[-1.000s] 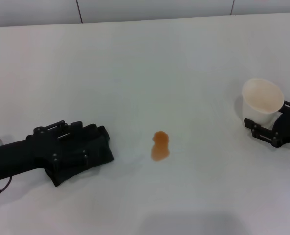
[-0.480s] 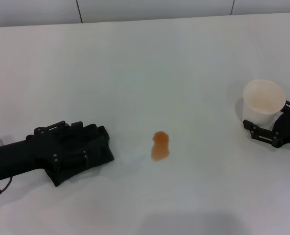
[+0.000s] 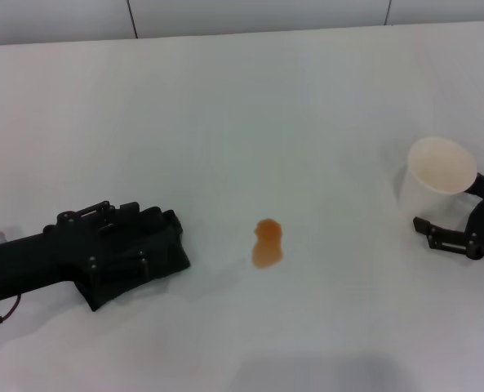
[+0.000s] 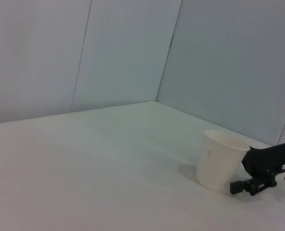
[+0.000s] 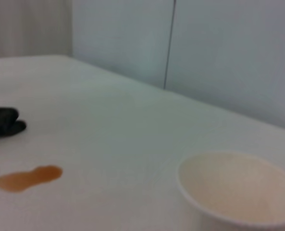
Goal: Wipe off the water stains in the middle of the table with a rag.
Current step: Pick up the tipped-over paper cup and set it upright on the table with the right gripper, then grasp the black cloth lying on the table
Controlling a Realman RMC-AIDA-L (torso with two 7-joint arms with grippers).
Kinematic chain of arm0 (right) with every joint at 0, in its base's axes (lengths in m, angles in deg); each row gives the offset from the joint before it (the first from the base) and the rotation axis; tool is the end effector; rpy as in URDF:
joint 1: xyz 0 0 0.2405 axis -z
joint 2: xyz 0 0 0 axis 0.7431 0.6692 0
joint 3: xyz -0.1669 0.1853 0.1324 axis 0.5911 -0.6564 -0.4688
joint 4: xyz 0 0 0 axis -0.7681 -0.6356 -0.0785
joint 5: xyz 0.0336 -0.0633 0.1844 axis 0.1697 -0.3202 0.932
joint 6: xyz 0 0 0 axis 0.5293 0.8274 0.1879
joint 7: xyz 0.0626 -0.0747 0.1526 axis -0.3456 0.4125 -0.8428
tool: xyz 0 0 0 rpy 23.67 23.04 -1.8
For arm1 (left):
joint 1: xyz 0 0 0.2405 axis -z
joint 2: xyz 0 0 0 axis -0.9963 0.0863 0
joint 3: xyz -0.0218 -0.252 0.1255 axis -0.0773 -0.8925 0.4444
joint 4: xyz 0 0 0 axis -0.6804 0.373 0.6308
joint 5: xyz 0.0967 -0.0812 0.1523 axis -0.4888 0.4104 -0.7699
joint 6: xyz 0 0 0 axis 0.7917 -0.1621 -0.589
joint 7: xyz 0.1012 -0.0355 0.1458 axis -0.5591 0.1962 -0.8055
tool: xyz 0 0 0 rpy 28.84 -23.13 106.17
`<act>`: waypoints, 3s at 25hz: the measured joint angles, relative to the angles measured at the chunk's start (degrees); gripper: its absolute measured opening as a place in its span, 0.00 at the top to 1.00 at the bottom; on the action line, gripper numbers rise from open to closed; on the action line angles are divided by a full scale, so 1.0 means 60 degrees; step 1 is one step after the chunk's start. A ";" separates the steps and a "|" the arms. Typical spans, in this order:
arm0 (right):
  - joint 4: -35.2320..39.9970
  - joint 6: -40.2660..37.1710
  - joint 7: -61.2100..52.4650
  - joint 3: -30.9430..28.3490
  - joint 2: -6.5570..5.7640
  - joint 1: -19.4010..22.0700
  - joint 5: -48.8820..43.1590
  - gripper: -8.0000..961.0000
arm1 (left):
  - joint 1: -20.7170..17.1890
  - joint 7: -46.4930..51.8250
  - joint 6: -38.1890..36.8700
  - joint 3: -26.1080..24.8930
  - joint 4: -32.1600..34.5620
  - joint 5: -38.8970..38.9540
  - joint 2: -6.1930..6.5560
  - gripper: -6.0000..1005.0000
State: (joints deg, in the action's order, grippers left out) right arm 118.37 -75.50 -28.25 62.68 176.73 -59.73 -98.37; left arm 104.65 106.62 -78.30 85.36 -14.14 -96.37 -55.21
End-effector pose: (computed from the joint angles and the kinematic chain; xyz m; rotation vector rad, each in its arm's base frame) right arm 0.3601 0.3126 -0.0348 -2.3705 0.4148 0.3943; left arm -0.3081 0.2847 -0.0499 -2.6485 -0.7266 -0.7606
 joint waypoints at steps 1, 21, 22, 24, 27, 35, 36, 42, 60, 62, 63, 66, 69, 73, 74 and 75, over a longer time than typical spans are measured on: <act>0.0160 -0.0003 -0.0210 -0.0004 0.0000 0.0053 -0.0214 0.09 | -0.0001 0.0000 0.0003 0.0000 0.0001 0.0000 0.0000 0.15; 0.2792 -0.0946 -0.2648 -0.0765 -0.0011 0.1015 -0.1849 0.09 | -0.0017 0.0000 0.0060 0.0000 0.0000 -0.0034 0.0015 0.15; 0.2888 -0.1172 -0.2728 -0.0930 -0.0009 0.1020 -0.1899 0.09 | -0.0018 0.0000 0.0060 0.0000 0.0000 -0.0035 0.0016 0.15; 0.3058 -0.1553 -0.2799 -0.1207 -0.0009 0.1027 -0.1962 0.09 | -0.0036 -0.0007 0.0060 0.0000 0.0000 -0.0034 0.0016 0.15; 0.3438 -0.2147 -0.2935 -0.1597 -0.0014 0.1031 -0.2150 0.09 | -0.0046 -0.0019 0.0060 -0.0001 0.0000 -0.0025 0.0013 0.15; 0.4863 -0.3725 -0.3345 -0.1951 -0.0026 0.0863 -0.2552 0.09 | 0.0002 -0.0030 0.0051 0.0000 0.0000 0.0004 0.0000 0.15; 0.5041 -0.3869 -0.3359 -0.1889 -0.0020 0.0807 -0.2552 0.09 | 0.0018 -0.0029 0.0043 -0.0001 0.0000 0.0009 0.0000 0.15; 0.5787 -0.3976 -0.3374 -0.0800 0.0015 0.0256 -0.3129 0.09 | 0.0226 0.0123 -0.0185 0.0000 -0.0031 0.0043 0.0000 0.15; 0.5822 -0.3153 -0.4038 0.0070 0.0070 -0.0757 -0.3174 0.09 | 0.2503 0.9271 -0.1923 0.1567 0.4315 -0.2467 0.0582 0.15; 0.5823 -0.2844 -0.4530 0.0252 0.0071 -0.0759 -0.3169 0.09 | 0.3075 0.9941 -0.1920 0.1741 0.4399 -0.3249 0.0588 0.15; 0.5835 -0.2734 -0.4727 0.0373 0.0074 -0.0759 -0.3178 0.09 | 0.3366 1.0208 -0.1919 0.1833 0.4404 -0.3660 0.0588 0.15; 0.5874 -0.2580 -0.4842 0.0822 0.0075 -0.0776 -0.3234 0.09 | 0.4048 1.0590 -0.1917 0.2152 0.4386 -0.4544 0.0565 0.15; 0.5905 -0.2515 -0.4852 0.1043 0.0075 -0.0787 -0.3241 0.09 | 0.4588 1.0740 -0.1892 0.2624 0.4385 -0.5291 0.0450 0.15; 0.5912 -0.2552 -0.4895 0.1065 0.0074 -0.0790 -0.3199 0.09 | 0.5157 1.1062 -0.1722 0.3495 0.4421 -0.6206 0.0193 0.15; 0.5914 -0.2552 -0.4906 0.1066 0.0074 -0.0791 -0.3197 0.09 | 0.5221 1.1097 -0.1699 0.3676 0.4428 -0.6380 0.0127 0.15; 0.5921 -0.2552 -0.4953 0.1069 0.0075 -0.0792 -0.3191 0.09 | 0.5287 1.1129 -0.1678 0.3924 0.4440 -0.6587 0.0057 0.15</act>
State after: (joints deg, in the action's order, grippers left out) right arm 153.90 -90.81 -57.96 69.10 177.18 -64.48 -117.52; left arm 136.37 173.39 -88.37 108.90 12.50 -135.89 -54.87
